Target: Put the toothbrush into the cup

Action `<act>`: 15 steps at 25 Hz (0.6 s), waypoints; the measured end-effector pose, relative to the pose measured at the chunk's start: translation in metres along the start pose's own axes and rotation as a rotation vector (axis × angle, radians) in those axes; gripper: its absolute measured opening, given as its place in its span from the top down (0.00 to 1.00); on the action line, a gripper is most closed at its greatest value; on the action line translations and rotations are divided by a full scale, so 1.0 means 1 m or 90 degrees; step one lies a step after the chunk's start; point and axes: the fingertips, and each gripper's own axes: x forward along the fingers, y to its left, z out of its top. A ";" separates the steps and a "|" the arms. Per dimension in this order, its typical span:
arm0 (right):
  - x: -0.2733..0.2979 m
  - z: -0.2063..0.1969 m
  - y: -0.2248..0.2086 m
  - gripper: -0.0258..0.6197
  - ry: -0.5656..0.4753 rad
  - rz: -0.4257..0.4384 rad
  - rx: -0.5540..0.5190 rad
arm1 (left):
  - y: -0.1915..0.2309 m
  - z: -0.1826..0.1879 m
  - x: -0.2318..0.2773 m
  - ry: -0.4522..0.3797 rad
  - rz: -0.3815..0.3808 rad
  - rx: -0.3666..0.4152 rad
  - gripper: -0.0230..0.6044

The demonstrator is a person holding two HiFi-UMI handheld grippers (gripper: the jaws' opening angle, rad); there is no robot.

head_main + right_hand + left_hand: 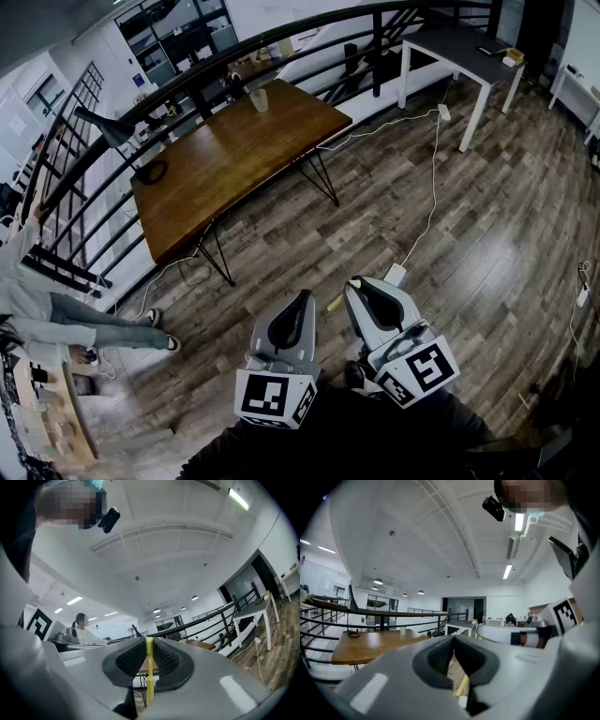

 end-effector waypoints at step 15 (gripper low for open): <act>0.004 0.003 -0.051 0.89 -0.002 0.030 0.037 | -0.020 -0.007 0.044 0.030 0.025 0.016 0.95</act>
